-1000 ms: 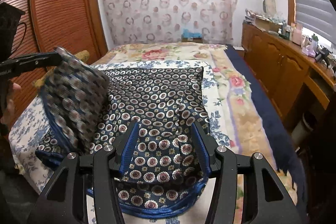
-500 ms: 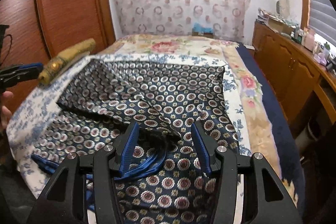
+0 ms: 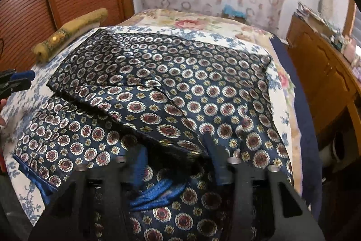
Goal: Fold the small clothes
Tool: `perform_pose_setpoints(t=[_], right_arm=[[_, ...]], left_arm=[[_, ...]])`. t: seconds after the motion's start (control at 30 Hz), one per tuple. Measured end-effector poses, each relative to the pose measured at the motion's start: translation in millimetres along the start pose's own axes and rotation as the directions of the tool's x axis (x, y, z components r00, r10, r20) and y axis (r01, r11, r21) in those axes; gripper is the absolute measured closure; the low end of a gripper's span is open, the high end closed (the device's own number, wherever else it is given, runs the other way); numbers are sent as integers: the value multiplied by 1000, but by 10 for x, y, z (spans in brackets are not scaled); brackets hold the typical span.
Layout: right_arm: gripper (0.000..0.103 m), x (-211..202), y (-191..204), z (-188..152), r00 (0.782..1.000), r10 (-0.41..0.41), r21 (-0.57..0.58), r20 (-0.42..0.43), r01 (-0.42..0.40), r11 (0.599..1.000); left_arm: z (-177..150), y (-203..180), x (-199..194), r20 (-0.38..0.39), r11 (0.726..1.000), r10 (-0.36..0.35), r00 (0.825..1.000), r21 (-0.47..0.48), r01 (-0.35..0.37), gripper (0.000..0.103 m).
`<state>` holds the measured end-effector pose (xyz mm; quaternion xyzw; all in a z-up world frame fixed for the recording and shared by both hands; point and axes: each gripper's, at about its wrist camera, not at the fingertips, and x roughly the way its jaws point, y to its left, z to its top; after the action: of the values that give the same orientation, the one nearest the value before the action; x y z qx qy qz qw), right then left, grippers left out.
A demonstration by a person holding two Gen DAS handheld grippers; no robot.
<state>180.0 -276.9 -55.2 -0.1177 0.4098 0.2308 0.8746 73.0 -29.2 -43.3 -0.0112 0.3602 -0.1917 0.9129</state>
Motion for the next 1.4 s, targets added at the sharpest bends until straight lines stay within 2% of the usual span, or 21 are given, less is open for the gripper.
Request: perform_pose_setpoints(t=[0.03, 0.13, 0.3, 0.43, 0.7, 0.97, 1.03, 1.17, 1.23, 1.4], right_arm=[[92, -7, 26, 4, 1000, 18, -11, 3, -18, 1000], [99, -132, 71, -4, 993, 103, -14, 56, -102, 995], [101, -497, -7, -29, 979, 101, 45, 176, -111, 993], [102, -644, -104, -103, 976, 57, 78, 209, -75, 994], [102, -795, -328, -333, 983, -68, 128, 171, 46, 991], [102, -920, -470, -617, 982, -146, 184, 124, 122, 975], [97, -920, -460, -667, 982, -161, 194, 95, 140, 971], [88, -1006, -398, -686, 978, -181, 190, 100, 159, 969], [77, -1073, -363, -666, 976, -188, 180, 113, 166, 970], [59, -1109, -203, -485, 970, -185, 113, 157, 169, 979]], left_arm=[[-11, 14, 6, -1, 1000, -3, 1000, -3, 3, 79], [-44, 36, 21, -3, 1000, 3, 1000, -13, -3, 79], [-54, 41, 36, -3, 1000, 12, 1000, -16, -12, 79], [-37, 42, 22, 10, 1000, 17, 1000, -16, -17, 78], [-8, 63, -25, 35, 999, 35, 999, -24, -34, 78], [16, 78, -40, 56, 998, 58, 997, -27, -57, 78], [14, 84, -39, 58, 998, 64, 996, -25, -62, 78], [15, 81, -37, 57, 998, 67, 996, -24, -66, 77], [10, 82, -38, 58, 997, 69, 996, -25, -68, 77], [-9, 88, -32, 59, 997, 68, 996, -28, -66, 77]])
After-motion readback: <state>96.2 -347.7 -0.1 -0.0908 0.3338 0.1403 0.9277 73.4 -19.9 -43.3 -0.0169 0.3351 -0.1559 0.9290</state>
